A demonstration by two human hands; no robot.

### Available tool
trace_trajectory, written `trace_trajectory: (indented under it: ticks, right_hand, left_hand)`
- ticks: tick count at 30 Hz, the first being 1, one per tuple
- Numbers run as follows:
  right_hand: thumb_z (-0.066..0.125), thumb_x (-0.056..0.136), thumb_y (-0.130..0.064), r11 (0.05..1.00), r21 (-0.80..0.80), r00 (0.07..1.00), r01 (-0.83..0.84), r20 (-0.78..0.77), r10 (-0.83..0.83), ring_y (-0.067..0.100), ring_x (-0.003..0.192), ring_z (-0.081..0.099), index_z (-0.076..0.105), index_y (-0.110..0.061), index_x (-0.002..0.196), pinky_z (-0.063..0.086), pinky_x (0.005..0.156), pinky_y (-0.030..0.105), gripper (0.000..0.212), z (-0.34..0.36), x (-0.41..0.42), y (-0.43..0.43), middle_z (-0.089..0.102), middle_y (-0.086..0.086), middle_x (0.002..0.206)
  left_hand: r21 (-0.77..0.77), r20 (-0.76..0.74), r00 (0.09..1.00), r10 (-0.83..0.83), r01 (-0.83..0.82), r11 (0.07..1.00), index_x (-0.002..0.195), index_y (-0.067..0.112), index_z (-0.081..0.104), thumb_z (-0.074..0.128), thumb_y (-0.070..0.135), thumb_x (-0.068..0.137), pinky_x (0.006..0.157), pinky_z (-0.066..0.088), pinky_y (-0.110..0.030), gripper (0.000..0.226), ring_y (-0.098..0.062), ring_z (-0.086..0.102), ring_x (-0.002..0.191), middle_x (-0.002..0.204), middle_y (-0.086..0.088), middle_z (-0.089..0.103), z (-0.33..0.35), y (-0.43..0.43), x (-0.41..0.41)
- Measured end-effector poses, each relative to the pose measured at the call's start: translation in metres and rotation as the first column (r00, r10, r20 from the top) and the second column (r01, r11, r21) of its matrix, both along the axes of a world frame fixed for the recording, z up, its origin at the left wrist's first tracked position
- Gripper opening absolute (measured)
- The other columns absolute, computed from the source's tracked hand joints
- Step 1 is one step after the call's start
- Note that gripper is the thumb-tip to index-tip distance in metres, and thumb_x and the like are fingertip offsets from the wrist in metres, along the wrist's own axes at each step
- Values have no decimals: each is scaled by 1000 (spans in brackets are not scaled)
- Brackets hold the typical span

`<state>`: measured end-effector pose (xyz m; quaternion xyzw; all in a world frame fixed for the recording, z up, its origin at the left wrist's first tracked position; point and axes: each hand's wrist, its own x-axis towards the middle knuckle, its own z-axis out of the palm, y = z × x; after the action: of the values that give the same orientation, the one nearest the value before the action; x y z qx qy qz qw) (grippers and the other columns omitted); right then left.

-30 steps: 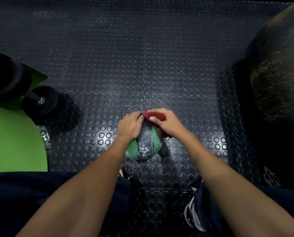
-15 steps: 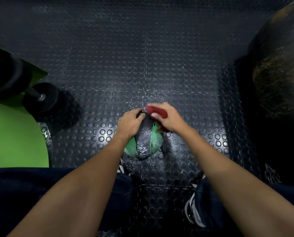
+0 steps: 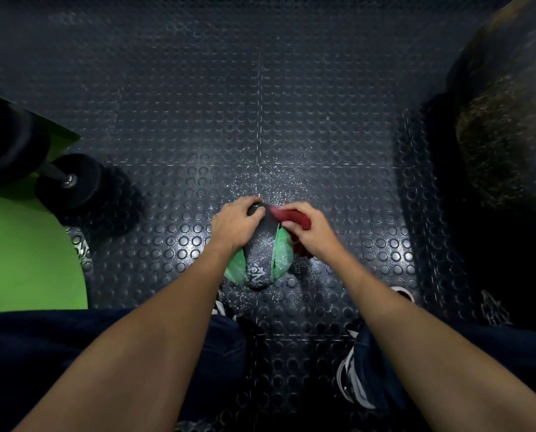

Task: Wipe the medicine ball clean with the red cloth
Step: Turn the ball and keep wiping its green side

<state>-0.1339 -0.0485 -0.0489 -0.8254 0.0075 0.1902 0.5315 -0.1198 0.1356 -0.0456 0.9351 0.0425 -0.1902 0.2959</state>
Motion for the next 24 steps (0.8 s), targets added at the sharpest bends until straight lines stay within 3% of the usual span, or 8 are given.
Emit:
trace_trajectory:
  ticks: [2, 4, 7, 10, 12, 16, 19, 24]
  right_hand:
    - [61, 89, -7, 991, -83, 991, 103, -82, -110, 18, 90, 60, 58, -24, 91, 54, 84, 36, 17, -21, -8, -8, 60, 2, 104]
    - [60, 88, -5, 975, -165, 968, 147, -178, -176, 21, 95, 60, 60, -25, 87, 56, 82, 43, 20, -32, -9, -16, 58, 5, 113]
    - [60, 89, -14, 967, -62, 956, 249, -143, -255, 26, 103, 59, 64, -32, 106, 56, 82, 43, 25, -24, -7, -20, 57, 2, 120]
    - [59, 91, -29, 985, 49, 986, 167, -37, -165, 15, 101, 55, 57, -39, 124, 50, 82, 30, 35, -5, -6, -6, 55, -4, 116]
    - [59, 90, -31, 996, -12, 996, 92, -1, -92, 14, 101, 52, 59, -36, 122, 49, 85, 32, 32, -4, -8, 6, 52, -10, 105]
    - [60, 91, -23, 979, -110, 980, 173, -82, -183, 18, 86, 62, 66, -25, 103, 53, 84, 45, 13, -7, 5, 6, 65, -1, 95]
    - [64, 89, -28, 939, -341, 997, 43, -43, -61, 15, 87, 60, 68, -33, 100, 49, 82, 33, 12, 9, 30, 2, 64, -8, 90]
    - [67, 85, -17, 987, -49, 987, -156, 22, 157, 13, 99, 55, 68, -25, 108, 46, 86, 25, 25, 23, 25, 6, 59, -5, 104]
  left_hand:
    - [12, 1, 1000, -4, 4, 1000, 135, 36, 56, 39, 53, 97, 103, 44, -47, 45, -19, 53, 122, 135, 10, 60, 1, -1, -2]
    - [17, -8, 1000, 3, -3, 1000, 135, 36, 56, 38, 54, 96, 102, 44, -49, 46, -20, 53, 122, 135, 11, 60, 2, -3, -2]
    - [-3, -11, 1000, 17, -17, 1000, 135, 37, 55, 33, 59, 88, 103, 44, -49, 56, -19, 53, 121, 136, 10, 59, 3, -3, -4]
    - [-8, -17, 1000, 17, -17, 1000, 135, 37, 56, 30, 61, 87, 104, 43, -47, 60, -21, 52, 125, 141, 9, 57, 2, -4, -3]
    - [1, -10, 1000, 11, -11, 1000, 136, 36, 56, 29, 65, 88, 106, 41, -49, 63, -22, 51, 129, 144, 9, 56, 3, -5, -3]
    - [41, -16, 1000, -7, 7, 999, 138, 38, 55, 25, 66, 89, 105, 42, -49, 64, -22, 50, 130, 146, 11, 53, 2, -10, -3]
    - [47, -18, 1000, -8, 9, 999, 138, 35, 56, 29, 61, 96, 106, 41, -48, 56, -22, 50, 130, 146, 9, 54, 1, -13, 0]
    - [82, -9, 999, 31, -30, 996, 143, 30, 52, 29, 37, 108, 103, 39, -36, 42, -20, 48, 131, 149, 6, 50, -2, -13, -1]
